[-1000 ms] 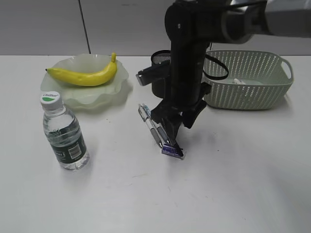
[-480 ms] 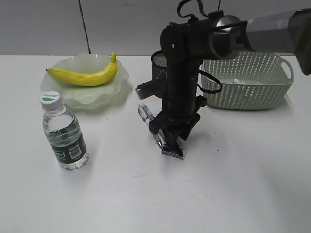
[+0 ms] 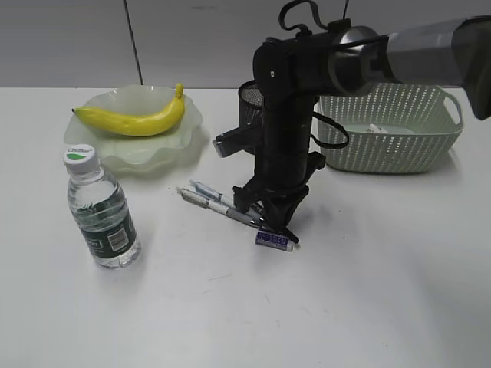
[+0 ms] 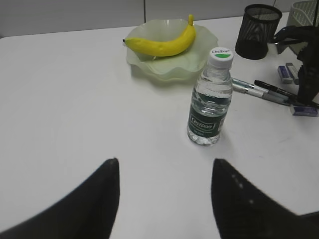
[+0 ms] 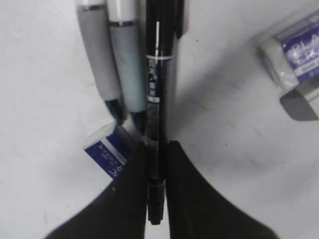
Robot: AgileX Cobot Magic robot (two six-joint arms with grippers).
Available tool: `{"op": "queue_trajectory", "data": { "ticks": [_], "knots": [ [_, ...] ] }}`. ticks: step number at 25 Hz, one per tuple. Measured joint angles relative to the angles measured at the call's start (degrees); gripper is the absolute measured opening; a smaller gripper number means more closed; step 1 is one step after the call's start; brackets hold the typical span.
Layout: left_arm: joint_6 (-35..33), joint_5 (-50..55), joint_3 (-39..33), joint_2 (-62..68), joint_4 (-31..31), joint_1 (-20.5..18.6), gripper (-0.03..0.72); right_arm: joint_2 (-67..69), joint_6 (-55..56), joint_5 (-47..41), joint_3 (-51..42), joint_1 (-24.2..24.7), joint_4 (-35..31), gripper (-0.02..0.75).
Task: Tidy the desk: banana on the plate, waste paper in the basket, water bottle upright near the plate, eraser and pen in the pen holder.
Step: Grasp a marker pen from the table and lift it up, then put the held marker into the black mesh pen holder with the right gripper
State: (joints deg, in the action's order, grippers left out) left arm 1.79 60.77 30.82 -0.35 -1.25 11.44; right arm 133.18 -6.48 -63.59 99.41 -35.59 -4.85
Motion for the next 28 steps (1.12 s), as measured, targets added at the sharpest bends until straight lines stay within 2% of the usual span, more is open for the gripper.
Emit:
{"op": "queue_trajectory", "data": {
  "ticks": [7,14,18,22,25,28],
  "knots": [
    [0.0,0.0,0.0,0.0,0.0,0.0,0.436,-0.4,0.0,-2.2,2.4,0.0,0.0,0.078],
    [0.0,0.0,0.0,0.0,0.0,0.0,0.436,-5.9,0.9,-1.5,9.6,0.0,1.8,0.078],
    [0.0,-0.1,0.0,0.0,0.0,0.0,0.436,-9.2,3.5,6.7,12.8,0.4,4.8,0.078],
    [0.0,-0.1,0.0,0.0,0.1,0.0,0.436,-11.7,4.5,17.0,13.0,2.3,4.8,0.078],
    [0.0,-0.2,0.0,0.0,0.1,0.0,0.436,-13.5,4.7,23.6,11.2,3.6,4.8,0.078],
    [0.0,-0.2,0.0,0.0,0.1,0.0,0.436,-16.8,4.8,32.6,5.3,4.0,3.9,0.078]
  ]
}}
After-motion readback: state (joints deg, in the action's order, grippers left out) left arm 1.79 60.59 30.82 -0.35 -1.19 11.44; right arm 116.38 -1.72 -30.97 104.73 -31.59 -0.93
